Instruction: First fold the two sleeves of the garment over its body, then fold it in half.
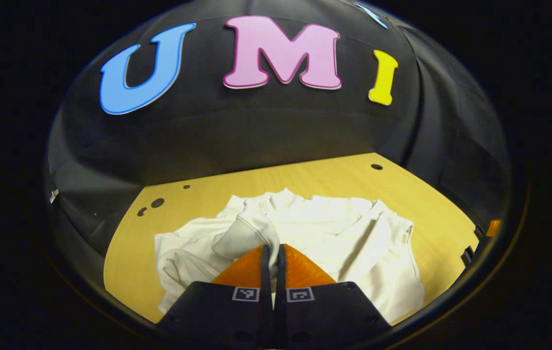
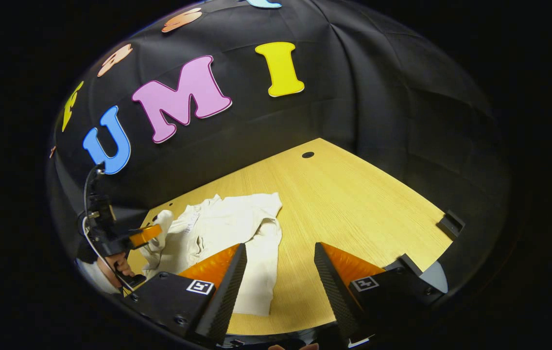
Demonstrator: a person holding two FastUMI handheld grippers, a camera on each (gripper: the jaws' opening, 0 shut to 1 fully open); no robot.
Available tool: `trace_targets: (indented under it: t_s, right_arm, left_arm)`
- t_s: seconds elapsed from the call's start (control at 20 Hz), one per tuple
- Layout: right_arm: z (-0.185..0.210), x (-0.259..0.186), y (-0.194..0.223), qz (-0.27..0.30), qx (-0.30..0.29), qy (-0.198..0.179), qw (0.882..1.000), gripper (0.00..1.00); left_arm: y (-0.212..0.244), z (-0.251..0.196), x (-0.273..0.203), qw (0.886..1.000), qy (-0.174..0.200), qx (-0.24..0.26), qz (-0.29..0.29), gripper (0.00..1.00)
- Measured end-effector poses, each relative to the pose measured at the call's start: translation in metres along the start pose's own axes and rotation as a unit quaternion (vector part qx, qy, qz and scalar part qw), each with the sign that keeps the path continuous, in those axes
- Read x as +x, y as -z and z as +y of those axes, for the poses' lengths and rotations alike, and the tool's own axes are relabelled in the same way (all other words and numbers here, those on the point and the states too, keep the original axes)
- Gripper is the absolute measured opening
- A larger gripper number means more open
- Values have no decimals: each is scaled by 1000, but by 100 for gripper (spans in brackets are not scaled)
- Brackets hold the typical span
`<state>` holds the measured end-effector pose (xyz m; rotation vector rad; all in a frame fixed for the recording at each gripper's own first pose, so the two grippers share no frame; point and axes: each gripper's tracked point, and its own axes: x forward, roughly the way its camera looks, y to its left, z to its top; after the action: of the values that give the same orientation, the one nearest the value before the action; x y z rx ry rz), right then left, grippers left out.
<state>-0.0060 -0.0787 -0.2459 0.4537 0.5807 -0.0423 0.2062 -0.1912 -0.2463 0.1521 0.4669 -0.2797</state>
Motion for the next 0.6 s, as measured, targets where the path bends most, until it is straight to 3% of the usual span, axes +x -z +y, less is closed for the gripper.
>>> trace_targets:
  t_s: [0.2, 0.4, 0.5, 0.6]
  right_arm:
    - [-5, -2, -3, 0, -6, 1, 1000, 87]
    - [-13, -5, 0, 2, -6, 8, 1000, 87]
    - [-18, -8, 0, 2, 1, 16, 1000, 87]
    - [-23, -10, 0, -1, 10, 23, 1000, 87]
  left_arm:
    - [20, -22, 21, 1000, 6, 22, 16, 6]
    - [35, -31, 34, 999, 6, 8, 36, 6]
    - [41, -36, 38, 999, 12, 8, 46, 12]
    - [43, -37, 39, 998, 4, 29, 48, 33]
